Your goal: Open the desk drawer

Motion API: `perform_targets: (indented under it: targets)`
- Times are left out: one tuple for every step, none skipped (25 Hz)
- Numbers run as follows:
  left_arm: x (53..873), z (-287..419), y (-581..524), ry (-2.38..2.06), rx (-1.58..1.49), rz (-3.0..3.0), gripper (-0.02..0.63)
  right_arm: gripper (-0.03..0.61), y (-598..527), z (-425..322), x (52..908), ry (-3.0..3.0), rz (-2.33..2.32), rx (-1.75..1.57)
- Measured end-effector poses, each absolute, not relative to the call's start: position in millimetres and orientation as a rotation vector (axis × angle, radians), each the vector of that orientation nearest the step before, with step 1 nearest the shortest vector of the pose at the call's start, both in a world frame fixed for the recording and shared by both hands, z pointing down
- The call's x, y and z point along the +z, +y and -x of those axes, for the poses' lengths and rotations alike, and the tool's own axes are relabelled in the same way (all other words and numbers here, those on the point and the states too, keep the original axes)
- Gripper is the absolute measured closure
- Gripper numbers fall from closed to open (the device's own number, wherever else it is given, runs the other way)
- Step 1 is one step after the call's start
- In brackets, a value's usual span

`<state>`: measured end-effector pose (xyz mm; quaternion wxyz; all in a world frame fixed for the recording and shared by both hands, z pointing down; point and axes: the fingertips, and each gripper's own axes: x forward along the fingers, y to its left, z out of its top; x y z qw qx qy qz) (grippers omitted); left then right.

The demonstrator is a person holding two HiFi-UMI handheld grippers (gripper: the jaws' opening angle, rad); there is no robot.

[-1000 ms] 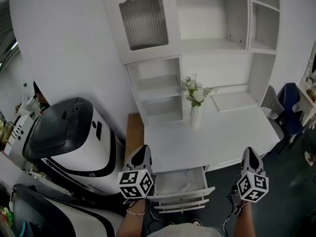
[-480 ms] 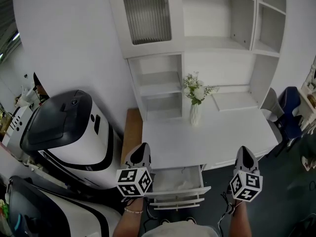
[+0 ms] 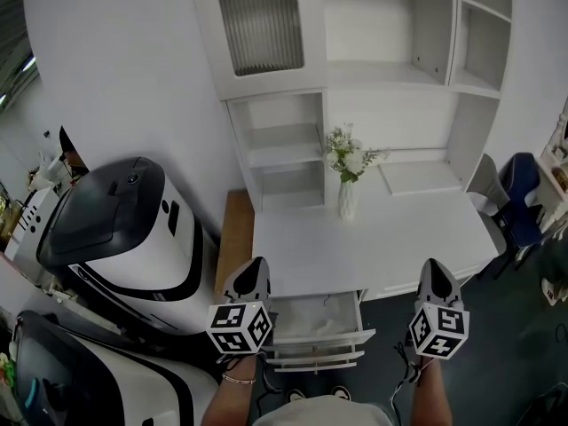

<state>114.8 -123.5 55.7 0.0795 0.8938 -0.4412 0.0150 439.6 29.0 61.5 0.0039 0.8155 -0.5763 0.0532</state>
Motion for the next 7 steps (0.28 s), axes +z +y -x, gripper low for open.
perform_targets:
  targets:
    - [55.6, -115.2, -121.7, -1.32, 0.045, -2.676, 0.595, 0.577, 29.7, -439.0, 61.8, -1.808, -2.553, 0.169]
    - [55.3, -115.5, -120.0, -1.321, 0.044, -2.677, 0.595, 0.575, 30.4, -438.4, 61.9, -1.811, -2.55, 0.171]
    - [54.9, -115.9, -118.6, -1.321, 0.043, -2.678, 0.595, 0.577, 31.1, -437.8, 61.9, -1.813, -2.547, 0.172]
    - [54.5, -116.4, -117.1, -1.32, 0.041, -2.677, 0.595, 0.577, 31.9, -437.2, 61.7, -1.816, -2.545, 0.172]
    - [54.1, -117.0, -115.6, -1.319, 0.04, -2.677, 0.595, 0.577, 32.8, -436.7, 61.3, -1.818, -2.542, 0.172]
    - [53.6, -117.7, -114.0, -1.317, 0.038, -2.676, 0.595, 0.577, 33.9, -436.2, 60.9, -1.821, -2.54, 0.173]
    - [53.3, -118.5, -112.4, -1.316, 0.036, -2.676, 0.595, 0.577, 34.9, -435.7, 60.6, -1.823, -2.538, 0.173]
